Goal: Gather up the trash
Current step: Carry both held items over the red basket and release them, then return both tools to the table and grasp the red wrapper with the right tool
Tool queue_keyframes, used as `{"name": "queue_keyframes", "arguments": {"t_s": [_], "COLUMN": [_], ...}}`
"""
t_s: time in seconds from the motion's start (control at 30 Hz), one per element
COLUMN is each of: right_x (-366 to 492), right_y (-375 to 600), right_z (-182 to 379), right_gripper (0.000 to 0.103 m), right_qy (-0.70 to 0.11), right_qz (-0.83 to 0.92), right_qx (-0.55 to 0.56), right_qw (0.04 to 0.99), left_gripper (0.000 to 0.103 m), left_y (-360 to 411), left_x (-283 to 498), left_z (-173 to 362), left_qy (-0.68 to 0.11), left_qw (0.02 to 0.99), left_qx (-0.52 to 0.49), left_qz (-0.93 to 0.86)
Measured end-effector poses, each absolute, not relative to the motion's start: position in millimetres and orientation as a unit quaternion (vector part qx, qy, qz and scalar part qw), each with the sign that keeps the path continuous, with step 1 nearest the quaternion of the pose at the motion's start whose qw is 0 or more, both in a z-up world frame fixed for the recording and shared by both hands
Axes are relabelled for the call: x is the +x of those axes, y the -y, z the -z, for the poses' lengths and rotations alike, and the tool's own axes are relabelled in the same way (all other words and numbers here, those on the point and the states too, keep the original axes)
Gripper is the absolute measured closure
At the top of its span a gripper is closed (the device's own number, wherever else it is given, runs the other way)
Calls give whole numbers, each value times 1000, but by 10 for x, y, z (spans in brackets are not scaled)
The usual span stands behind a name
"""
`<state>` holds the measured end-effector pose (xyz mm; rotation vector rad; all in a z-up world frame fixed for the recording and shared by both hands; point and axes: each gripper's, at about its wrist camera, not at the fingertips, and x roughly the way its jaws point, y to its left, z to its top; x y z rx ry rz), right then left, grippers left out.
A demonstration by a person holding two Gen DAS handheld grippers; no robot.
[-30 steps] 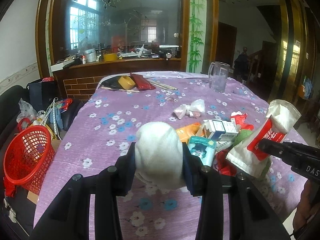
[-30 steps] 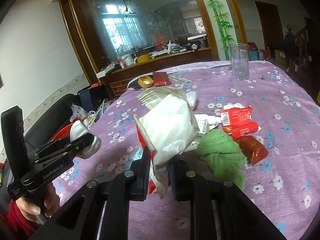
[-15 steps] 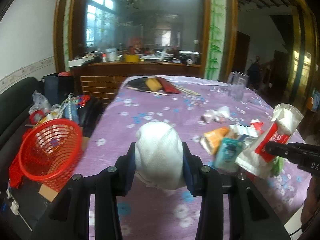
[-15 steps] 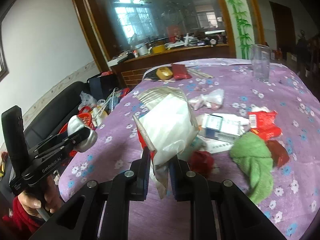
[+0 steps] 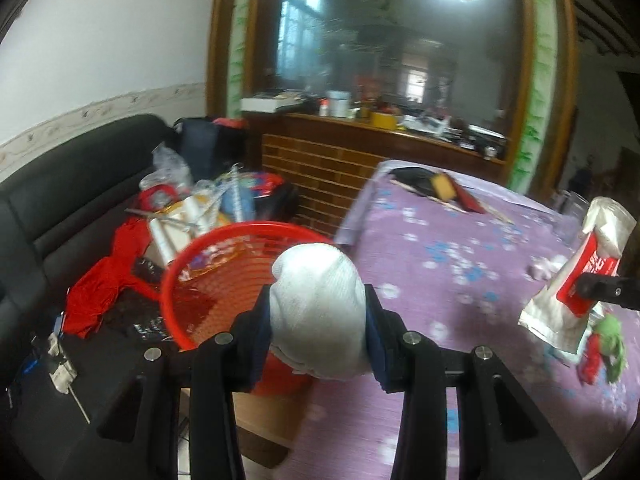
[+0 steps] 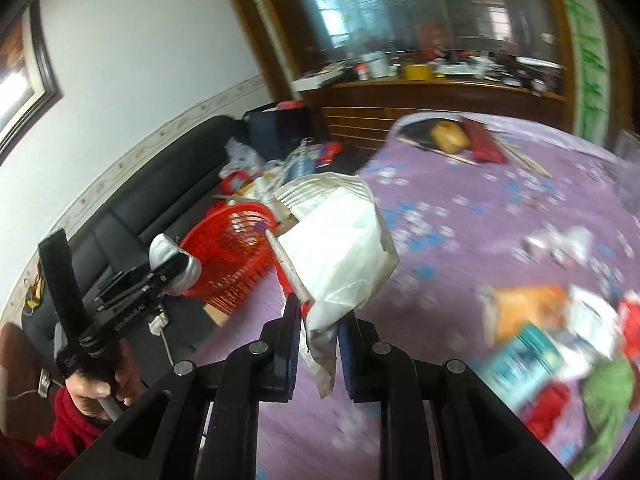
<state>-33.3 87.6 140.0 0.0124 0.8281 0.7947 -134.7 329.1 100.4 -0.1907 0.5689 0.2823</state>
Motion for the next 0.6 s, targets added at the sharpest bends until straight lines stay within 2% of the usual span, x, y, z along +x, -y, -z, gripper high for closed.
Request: {"name": "queue_keyframes", "arguments": {"t_s": [0.33,0.43,0.47,0.5,0.6], "right_x": [220,345,383,414,432], "right_y": [-2449,-2788,-2857,-2895,-2753], "right_z": [-1259,-1142,-1117,-1096,-1089], "right_gripper": [84,81,77,70,68], "right_qy": [-418,-432,-434,-431,-431], "right_qz": [-420,-424,-423,-413,-410], "right_qx": [-30,-41,-45,-47,-28], "right_qw": [805,795,794,801,804], "left_gripper": [61,49,49,49,43], "left_y": [-3963,-4022,-4040,-4053,-4048], "left_x": [-967,-923,-922,-925,-977], "left_z": [-758,-724,-719,-720,-750], "left_qy": [-302,-300,-299,-300,-297], "left_qw": [932,932,932,931,931], "left_qx": [-108,-103,-102,-101,-109], "left_qz": [-168,-175,-180,-184,-181]}}
